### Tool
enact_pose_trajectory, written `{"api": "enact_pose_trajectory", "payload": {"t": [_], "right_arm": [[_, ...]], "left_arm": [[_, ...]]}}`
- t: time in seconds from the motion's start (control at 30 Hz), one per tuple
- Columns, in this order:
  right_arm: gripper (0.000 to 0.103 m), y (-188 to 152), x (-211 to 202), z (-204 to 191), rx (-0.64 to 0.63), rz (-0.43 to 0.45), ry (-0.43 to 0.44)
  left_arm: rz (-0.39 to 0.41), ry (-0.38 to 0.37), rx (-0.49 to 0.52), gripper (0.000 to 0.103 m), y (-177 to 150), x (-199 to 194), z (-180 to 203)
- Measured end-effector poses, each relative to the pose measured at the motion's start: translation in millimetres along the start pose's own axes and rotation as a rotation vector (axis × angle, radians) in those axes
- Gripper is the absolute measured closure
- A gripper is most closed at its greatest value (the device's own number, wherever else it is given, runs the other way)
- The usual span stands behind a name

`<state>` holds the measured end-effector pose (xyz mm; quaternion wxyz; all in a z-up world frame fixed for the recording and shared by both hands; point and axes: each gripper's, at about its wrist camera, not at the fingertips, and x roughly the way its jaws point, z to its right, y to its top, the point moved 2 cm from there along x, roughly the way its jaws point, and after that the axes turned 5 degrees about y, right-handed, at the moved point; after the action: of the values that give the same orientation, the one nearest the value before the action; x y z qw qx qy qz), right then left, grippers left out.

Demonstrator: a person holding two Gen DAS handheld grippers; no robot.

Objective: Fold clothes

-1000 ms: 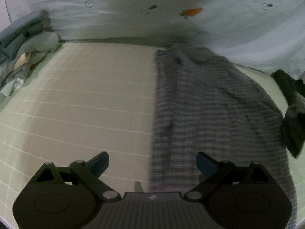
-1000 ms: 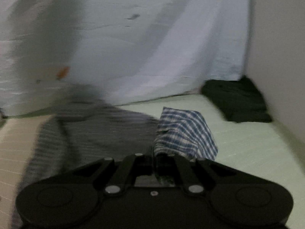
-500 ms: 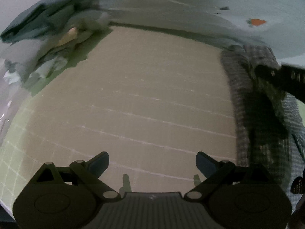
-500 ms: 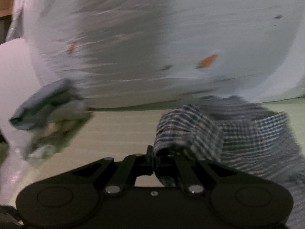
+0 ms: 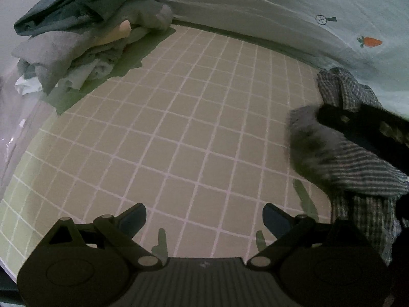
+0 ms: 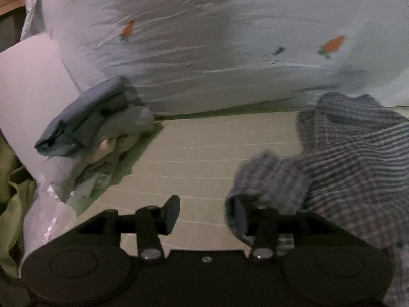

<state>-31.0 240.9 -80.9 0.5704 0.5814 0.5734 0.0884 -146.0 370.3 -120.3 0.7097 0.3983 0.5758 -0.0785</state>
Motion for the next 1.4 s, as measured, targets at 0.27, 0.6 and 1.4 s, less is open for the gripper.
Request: {"api": "enact_pose_trajectory", "payload": {"t": [0.27,0.6,1.4], "right_arm": [[0.027,-11,-52,58,0.066,0.055,-0.122],[0.024,-78,-130,166,0.081,-0.047,-0.447],[0.099,-142,-227,261,0.089,-0.143,-0.479]], "left_arm": [[0.005,0.001,0.009,0.006,-16,-13,12],[-0.008,0.025,-0.011,0.006,-50,-37,49],[-0.015,0.053,-0.021,0.006,-133,-83,119]]}}
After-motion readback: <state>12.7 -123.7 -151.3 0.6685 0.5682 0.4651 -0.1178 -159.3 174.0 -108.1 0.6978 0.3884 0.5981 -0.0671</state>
